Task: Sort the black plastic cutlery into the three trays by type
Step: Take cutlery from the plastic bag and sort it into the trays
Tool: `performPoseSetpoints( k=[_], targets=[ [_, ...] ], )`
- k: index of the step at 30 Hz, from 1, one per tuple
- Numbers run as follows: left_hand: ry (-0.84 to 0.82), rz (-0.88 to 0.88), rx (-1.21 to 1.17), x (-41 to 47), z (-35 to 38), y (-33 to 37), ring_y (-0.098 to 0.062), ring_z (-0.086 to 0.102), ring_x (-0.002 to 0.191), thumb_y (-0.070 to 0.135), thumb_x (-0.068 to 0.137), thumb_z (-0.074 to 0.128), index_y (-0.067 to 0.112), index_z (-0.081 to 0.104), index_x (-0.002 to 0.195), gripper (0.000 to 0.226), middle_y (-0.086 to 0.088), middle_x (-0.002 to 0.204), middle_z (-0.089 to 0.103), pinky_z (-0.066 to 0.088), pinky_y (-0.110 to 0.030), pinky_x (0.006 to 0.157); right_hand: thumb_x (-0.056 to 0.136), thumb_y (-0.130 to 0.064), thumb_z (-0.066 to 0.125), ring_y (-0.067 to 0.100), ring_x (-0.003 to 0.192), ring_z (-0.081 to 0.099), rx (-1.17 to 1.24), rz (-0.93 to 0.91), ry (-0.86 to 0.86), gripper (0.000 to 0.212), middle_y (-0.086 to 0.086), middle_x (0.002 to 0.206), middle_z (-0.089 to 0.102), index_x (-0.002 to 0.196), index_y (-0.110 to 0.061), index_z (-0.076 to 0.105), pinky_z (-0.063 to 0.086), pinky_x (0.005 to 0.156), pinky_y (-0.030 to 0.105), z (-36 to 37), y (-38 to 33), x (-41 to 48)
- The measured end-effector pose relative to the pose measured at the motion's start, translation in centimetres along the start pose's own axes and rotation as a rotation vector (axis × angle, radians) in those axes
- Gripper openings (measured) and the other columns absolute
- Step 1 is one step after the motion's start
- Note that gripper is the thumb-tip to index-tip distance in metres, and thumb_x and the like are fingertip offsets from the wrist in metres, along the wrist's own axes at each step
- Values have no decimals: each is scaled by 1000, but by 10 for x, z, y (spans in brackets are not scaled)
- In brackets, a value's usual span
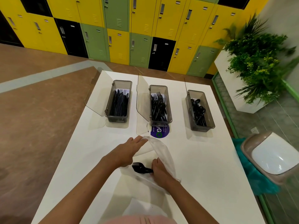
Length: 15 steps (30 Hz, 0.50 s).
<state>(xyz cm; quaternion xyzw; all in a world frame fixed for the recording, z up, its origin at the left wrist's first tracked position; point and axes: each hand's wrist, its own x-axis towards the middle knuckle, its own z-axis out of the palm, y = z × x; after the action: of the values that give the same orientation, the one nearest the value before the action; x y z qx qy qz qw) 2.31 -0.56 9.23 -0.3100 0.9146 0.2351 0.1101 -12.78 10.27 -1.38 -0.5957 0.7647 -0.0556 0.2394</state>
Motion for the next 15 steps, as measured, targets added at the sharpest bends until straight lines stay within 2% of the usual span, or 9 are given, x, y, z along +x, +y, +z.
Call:
performPoseSetpoints(
  k=[2,3,4,6,7,9,11,13,15],
  targets=[
    [-3,-4,-6,0,-1,1,-22,36,113,-21,71,44,24,9,150,97,6,145,23,43,-33,61,101,-14,33,7,74,39,15,1,-169,11,-10,79,32,93,-20,35,38,78,17,-4,-4,4],
    [-6,-7,-6,0,-1,2,-22,36,113,-20,71,44,24,9,150,97,5,145,23,43,-33,63,99,-8,37,14,86,44,71,77,-256,8,-5,88,39,102,-15,35,40,85,21,-5,-7,5],
    [-10,-9,-4,0,-1,2,-22,37,114,-20,72,44,23,9,150,96,5,145,23,43,-33,63,97,-5,40,22,101,45,55,93,-308,15,6,104,44,110,-10,37,39,95,29,-6,-7,5],
    [-16,-11,2,3,2,1,-22,37,113,-20,72,45,23,9,150,96,4,143,25,39,-28,57,94,-4,40,30,124,37,-21,75,-350,28,20,131,36,122,0,37,30,105,36,-6,-5,1],
    [-21,-11,6,4,3,0,-22,38,112,-20,71,46,23,10,149,96,3,142,26,35,-25,54,93,-3,40,31,124,36,-46,54,-338,25,19,132,35,118,-1,38,30,104,36,-7,-6,-2],
    [-34,-15,18,6,7,-2,-22,38,110,-20,70,48,23,12,148,96,1,138,29,30,-22,48,91,-4,40,25,109,40,-29,21,-314,15,12,118,38,104,-11,34,33,92,31,-12,-6,-7],
    [-47,-29,34,6,11,-2,-22,39,110,-19,70,52,23,16,146,94,0,135,28,27,-21,46,92,-3,41,19,93,34,24,5,-314,16,4,105,35,98,-13,29,26,76,25,-21,-5,-10],
    [-48,-50,56,6,14,-1,-23,40,110,-18,70,56,23,19,144,93,-4,133,28,27,-21,45,93,-4,40,18,89,35,100,-5,-319,11,6,103,39,103,-8,37,23,69,25,-28,-1,-12],
    [-37,-72,75,7,16,-1,-22,42,103,-20,70,55,22,19,144,93,-7,129,28,24,-22,44,96,-6,40,17,90,39,173,11,-317,19,10,109,47,115,-6,42,27,72,24,-33,4,-14]
  ],
)
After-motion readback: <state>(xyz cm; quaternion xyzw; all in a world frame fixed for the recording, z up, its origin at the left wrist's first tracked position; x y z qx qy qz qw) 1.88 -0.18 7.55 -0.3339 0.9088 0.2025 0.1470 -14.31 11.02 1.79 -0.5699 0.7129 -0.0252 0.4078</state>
